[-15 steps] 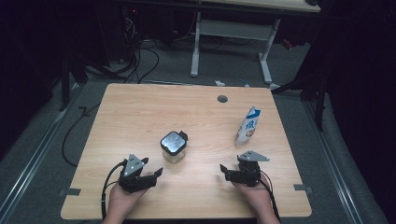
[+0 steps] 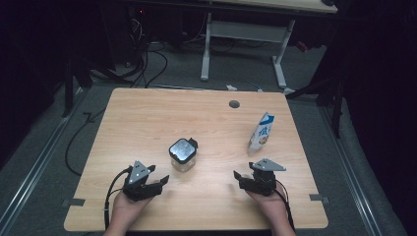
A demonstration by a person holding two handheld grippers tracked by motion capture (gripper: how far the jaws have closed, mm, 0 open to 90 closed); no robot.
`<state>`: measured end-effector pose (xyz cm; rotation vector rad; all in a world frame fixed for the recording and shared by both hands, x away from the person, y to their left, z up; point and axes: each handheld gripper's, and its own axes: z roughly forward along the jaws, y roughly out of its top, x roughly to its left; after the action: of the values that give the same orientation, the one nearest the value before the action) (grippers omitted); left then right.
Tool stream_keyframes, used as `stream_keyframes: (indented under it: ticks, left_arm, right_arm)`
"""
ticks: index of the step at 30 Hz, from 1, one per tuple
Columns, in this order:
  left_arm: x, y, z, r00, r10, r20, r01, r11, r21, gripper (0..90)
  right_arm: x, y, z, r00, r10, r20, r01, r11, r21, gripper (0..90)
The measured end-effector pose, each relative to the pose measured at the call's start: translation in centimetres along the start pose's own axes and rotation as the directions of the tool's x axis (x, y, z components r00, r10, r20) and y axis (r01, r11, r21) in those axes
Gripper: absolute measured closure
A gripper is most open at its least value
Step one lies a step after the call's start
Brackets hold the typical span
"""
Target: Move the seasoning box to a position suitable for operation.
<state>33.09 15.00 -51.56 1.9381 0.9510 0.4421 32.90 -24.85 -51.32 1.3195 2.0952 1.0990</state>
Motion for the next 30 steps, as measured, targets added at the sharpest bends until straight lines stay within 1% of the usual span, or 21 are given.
stream_keyframes:
  ticks: [4, 5, 6, 7, 8, 10, 11, 12, 14, 17, 20, 21, 23, 26, 27, 28, 29, 30]
  left_arm:
    - [0.45, 0.15, -0.19, 1.0000, 0.006, -0.006, -0.006, 1.0000, 0.000, 35.2]
    - [0.76, 0.19, -0.22, 0.9998, -0.019, 0.003, 0.019, 0.9998, 0.000, 35.2]
    - [0.76, 0.19, -0.22, 0.9998, -0.019, 0.003, 0.019, 0.9998, 0.000, 35.2]
    - [0.89, 0.20, -0.27, 0.9992, -0.038, 0.014, 0.038, 0.9993, -0.002, 35.2]
    - [0.89, 0.20, -0.27, 0.9992, -0.038, 0.014, 0.038, 0.9993, -0.002, 35.2]
    - [0.84, 0.20, -0.30, 0.9988, -0.048, 0.012, 0.048, 0.9988, -0.006, 35.2]
    - [0.81, 0.18, -0.32, 0.9985, -0.054, 0.011, 0.055, 0.9985, -0.009, 35.1]
    - [0.78, 0.17, -0.30, 0.9982, -0.060, 0.006, 0.061, 0.9981, -0.011, 35.1]
    - [0.70, 0.25, -0.16, 0.9982, -0.059, -0.008, 0.059, 0.9983, -0.005, 35.1]
    - [0.37, 0.53, 0.01, 0.9988, -0.040, -0.030, 0.040, 0.9992, 0.006, 35.1]
    - [0.32, 0.53, -0.01, 0.9986, -0.043, -0.030, 0.043, 0.9991, -0.001, 38.9]
    - [0.35, 0.51, -0.04, 0.9984, -0.048, -0.029, 0.048, 0.9988, -0.004, 38.9]
    - [0.47, 0.51, 0.00, 0.9980, -0.058, -0.024, 0.058, 0.9983, -0.007, 42.4]
    - [0.53, 0.50, 0.12, 0.9982, -0.055, -0.022, 0.055, 0.9984, -0.008, 45.4]
    - [0.55, 0.44, 0.34, 0.9988, -0.044, -0.022, 0.045, 0.9990, 0.002, 45.9]
    - [0.55, 0.44, 0.34, 0.9988, -0.044, -0.022, 0.045, 0.9990, 0.002, 46.5]
    - [0.63, 0.37, 0.59, 0.9990, -0.039, -0.019, 0.040, 0.9990, 0.018, 47.1]
    - [0.63, 0.37, 0.59, 0.9990, -0.039, -0.019, 0.040, 0.9990, 0.018, 48.3]
  right_arm:
    - [-0.07, -0.08, 0.17, 1.0000, 0.003, 0.000, -0.003, 1.000, 0.006, 29.7]
    - [-0.01, -0.09, 0.19, 1.0000, 0.006, -0.002, -0.006, 1.000, 0.009, 30.2]
    - [-0.01, -0.09, 0.19, 1.0000, 0.006, -0.002, -0.006, 1.000, 0.009, 30.2]
    - [0.06, -0.10, 0.25, 1.0000, 0.005, 0.000, -0.005, 1.000, 0.009, 31.2]
    - [0.06, -0.10, 0.25, 1.0000, 0.005, 0.000, -0.005, 1.000, 0.009, 31.2]
    - [0.14, -0.11, 0.27, 1.0000, 0.006, -0.002, -0.006, 1.000, 0.010, 32.9]
    - [0.18, -0.19, 0.29, 1.0000, 0.002, -0.009, -0.002, 1.000, 0.007, 35.1]
    - [0.18, -0.19, 0.29, 1.0000, 0.002, -0.009, -0.002, 1.000, 0.007, 35.1]
    - [0.23, -0.28, 0.35, 0.9998, 0.007, -0.016, -0.007, 1.000, 0.008, 36.6]
    - [0.07, -0.23, 0.44, 0.9994, 0.013, -0.033, -0.013, 1.000, 0.014, 38.5]
    - [0.05, -0.26, 0.35, 0.9993, 0.016, -0.034, -0.016, 1.000, 0.014, 39.4]
    - [0.06, -0.26, 0.35, 0.9994, 0.013, -0.032, -0.012, 1.000, 0.015, 39.4]
    - [0.02, -0.39, 0.30, 0.9992, 0.012, -0.038, -0.011, 1.000, 0.023, 40.2]
    - [-0.07, -0.56, 0.18, 0.9984, 0.025, -0.051, -0.024, 0.999, 0.027, 41.5]
    - [-0.07, -0.59, 0.13, 0.9982, 0.030, -0.053, -0.029, 0.999, 0.028, 41.6]
    - [-0.07, -0.59, 0.13, 0.9982, 0.030, -0.053, -0.029, 0.999, 0.028, 41.6]
    - [-0.05, -0.56, 0.05, 0.9983, 0.024, -0.053, -0.022, 0.999, 0.024, 42.2]
    - [-0.05, -0.56, 0.05, 0.9983, 0.024, -0.053, -0.022, 0.999, 0.024, 42.2]
